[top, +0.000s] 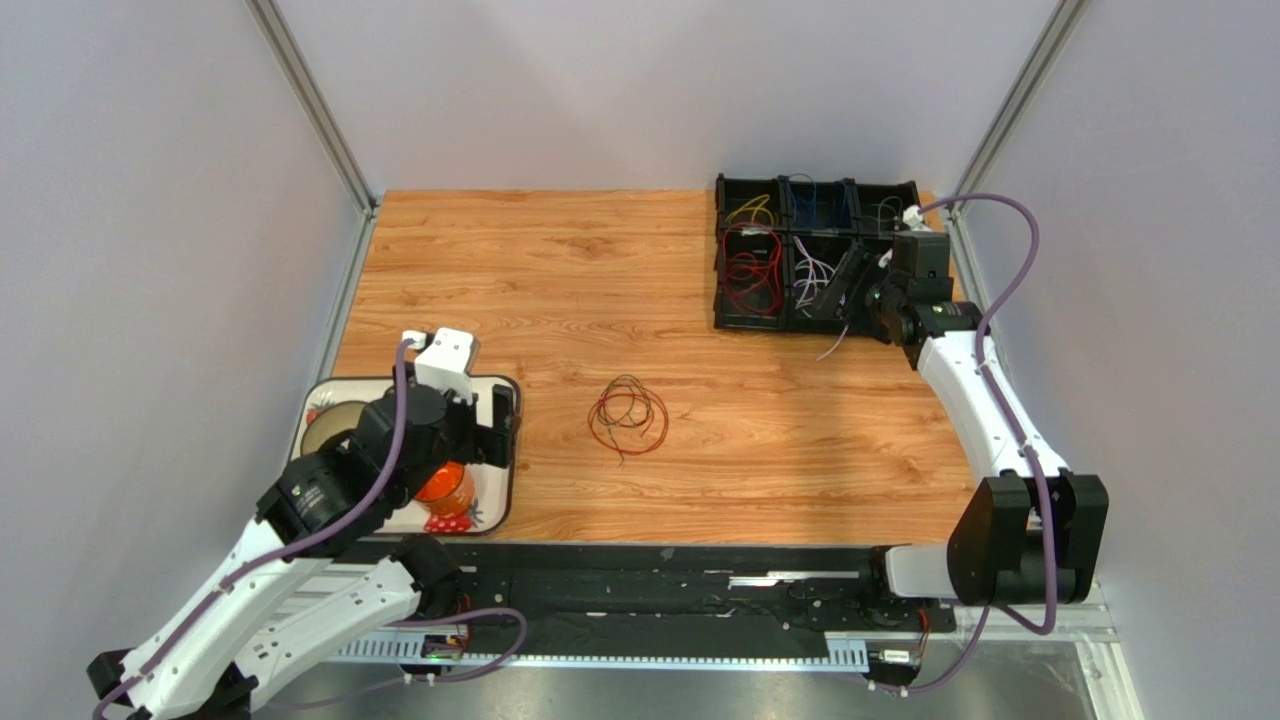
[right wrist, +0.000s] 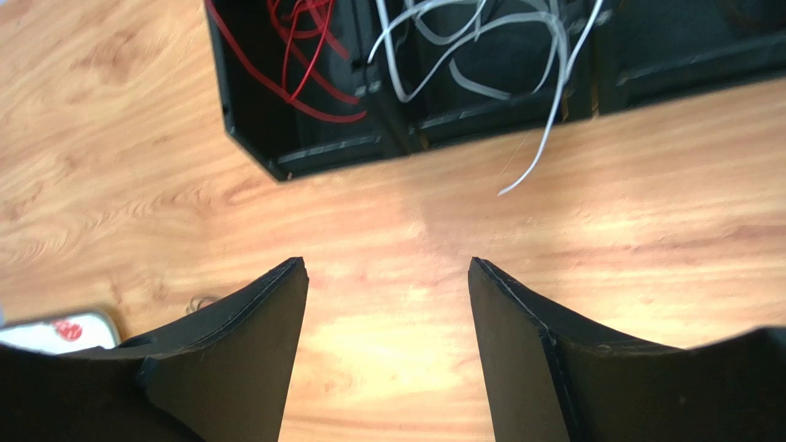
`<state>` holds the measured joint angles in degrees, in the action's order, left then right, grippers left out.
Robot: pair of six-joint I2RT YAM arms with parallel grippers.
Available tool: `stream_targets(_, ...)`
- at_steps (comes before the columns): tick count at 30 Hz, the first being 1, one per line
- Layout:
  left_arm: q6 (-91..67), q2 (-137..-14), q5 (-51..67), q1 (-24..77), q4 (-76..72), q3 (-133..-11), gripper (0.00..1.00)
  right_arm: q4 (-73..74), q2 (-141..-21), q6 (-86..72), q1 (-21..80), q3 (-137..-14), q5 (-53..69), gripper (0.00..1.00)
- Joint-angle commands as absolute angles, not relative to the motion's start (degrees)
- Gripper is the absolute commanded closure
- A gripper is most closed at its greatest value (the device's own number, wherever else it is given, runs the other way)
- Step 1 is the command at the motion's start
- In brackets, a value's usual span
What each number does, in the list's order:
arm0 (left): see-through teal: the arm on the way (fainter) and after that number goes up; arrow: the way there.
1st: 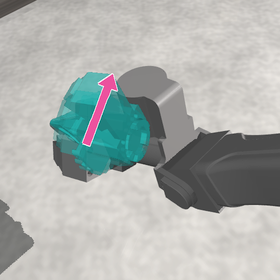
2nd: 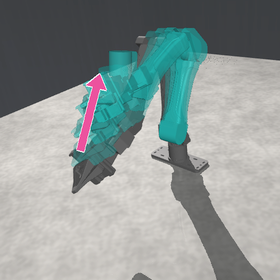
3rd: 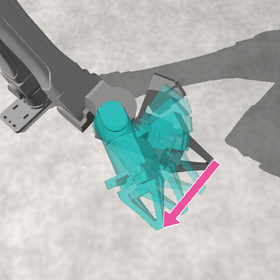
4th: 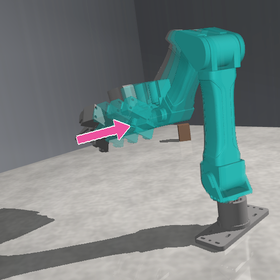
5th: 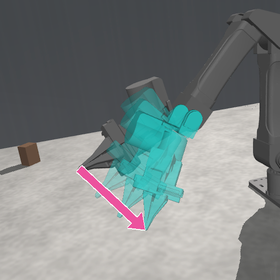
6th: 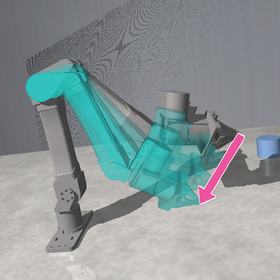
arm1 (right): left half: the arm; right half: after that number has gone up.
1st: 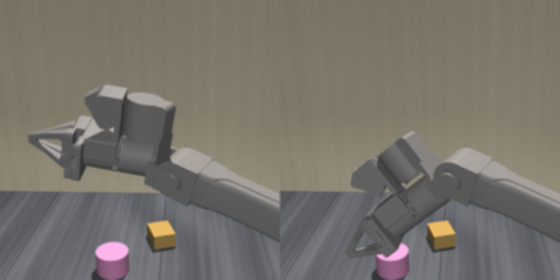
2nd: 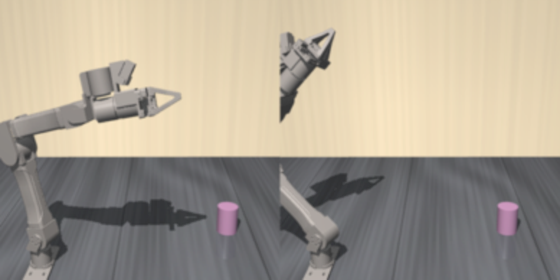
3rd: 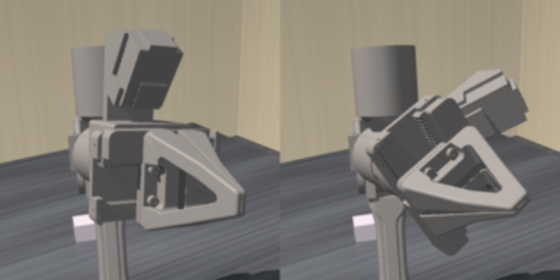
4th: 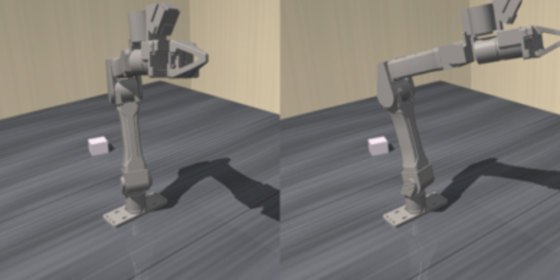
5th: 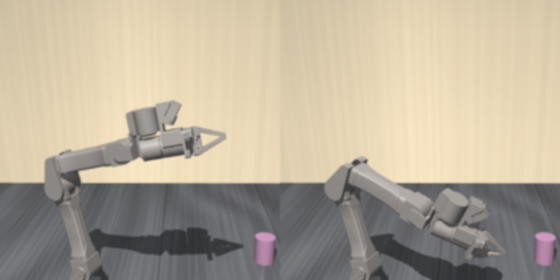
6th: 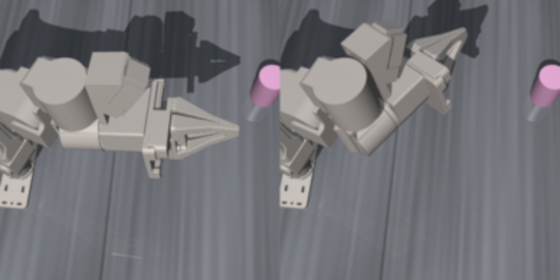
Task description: Untangle the cables
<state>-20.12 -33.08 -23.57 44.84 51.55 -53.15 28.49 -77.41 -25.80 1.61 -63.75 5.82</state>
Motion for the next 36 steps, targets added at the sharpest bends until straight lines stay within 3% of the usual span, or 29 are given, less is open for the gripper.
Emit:
stream_targets(1,-19.2,-37.4,-22.2,44.5,50.8,-54.0,0.02,30.4,-71.7,-28.7,4.4,-60.8,10.7,0.32)
stream_targets(17,-26.0,-54.5,-12.4,44.5,42.1,-58.0,0.08,34.2,-58.3,-29.6,19.3,-51.2,4.9,0.33)
stream_targets(36,-26.6,-74.1,-11.1,44.5,24.4,-55.3,0.13,30.9,-58.1,-30.5,25.1,-45.4,5.0,0.34)
